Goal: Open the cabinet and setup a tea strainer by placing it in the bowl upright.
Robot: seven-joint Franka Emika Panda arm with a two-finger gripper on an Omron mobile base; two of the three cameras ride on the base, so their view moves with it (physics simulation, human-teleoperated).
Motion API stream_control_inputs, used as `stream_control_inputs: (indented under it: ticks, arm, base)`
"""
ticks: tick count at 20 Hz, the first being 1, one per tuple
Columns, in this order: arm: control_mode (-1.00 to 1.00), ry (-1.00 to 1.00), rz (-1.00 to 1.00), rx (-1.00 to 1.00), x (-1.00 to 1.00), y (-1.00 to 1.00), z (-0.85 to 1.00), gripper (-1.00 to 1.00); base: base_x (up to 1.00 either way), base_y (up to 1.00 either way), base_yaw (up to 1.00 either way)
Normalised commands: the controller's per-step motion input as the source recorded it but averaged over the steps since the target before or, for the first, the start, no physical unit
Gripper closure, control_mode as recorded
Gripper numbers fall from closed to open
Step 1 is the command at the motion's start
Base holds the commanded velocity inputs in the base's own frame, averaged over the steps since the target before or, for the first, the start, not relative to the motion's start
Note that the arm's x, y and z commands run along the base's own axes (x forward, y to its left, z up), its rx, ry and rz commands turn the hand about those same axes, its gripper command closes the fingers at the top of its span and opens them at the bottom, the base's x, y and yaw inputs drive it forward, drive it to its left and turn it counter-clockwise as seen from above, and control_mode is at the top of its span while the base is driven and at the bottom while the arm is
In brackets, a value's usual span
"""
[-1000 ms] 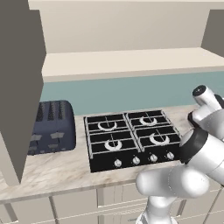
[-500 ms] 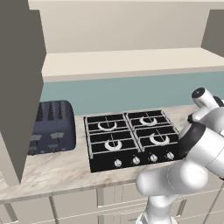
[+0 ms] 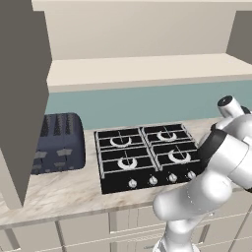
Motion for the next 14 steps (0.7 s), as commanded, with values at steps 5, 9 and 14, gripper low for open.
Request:
stream_control_inputs:
  ticks: [5,9,14]
  arm:
    - [-1.00,0.02,0.00,0.01,0.18,-0.07,-0.16,1.00]
    - [-1.00,0.00,0.02,0.00,0.07,-0.01,-0.24,1.00]
    - [-1.00,0.00,0.00,0.02,0.08,-0.20,-0.22,1.00]
  base:
    - [0.00,0.00,0.00]
    - [0.00,0.00,0.00]
    - [0.00,0.00,0.00]
